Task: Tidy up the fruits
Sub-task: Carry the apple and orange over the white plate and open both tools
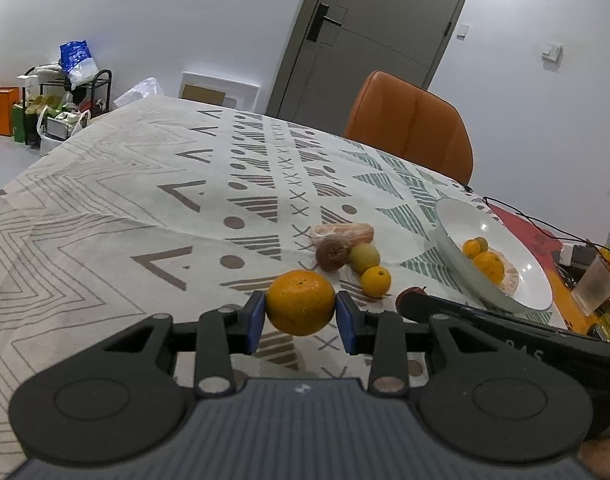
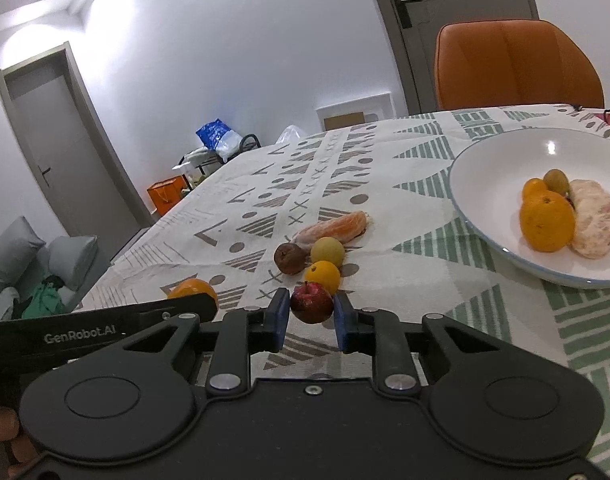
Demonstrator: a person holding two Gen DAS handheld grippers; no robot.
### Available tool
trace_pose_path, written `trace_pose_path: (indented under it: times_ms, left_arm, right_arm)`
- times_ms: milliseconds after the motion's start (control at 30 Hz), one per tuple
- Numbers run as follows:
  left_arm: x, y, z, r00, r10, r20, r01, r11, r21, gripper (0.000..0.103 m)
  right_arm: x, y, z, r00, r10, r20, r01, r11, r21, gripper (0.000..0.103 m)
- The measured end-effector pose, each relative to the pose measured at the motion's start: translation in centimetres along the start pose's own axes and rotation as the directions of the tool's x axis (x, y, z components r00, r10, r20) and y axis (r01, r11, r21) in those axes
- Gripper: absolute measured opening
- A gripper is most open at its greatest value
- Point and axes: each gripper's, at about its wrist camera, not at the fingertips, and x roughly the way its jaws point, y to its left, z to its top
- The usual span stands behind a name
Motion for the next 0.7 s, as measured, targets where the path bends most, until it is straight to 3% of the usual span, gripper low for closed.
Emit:
trace_pose_path:
  times_ms: [700]
  left_arm:
    - [1.2, -5.1, 1.2, 0.998, -0.059, -0.002, 0.059, 0.993, 0.099, 0.036]
  right_arm:
    - [-4.0, -3.6, 0.8, 0.992, -0.049, 0.118, 0.043, 0.998, 0.048, 0.022]
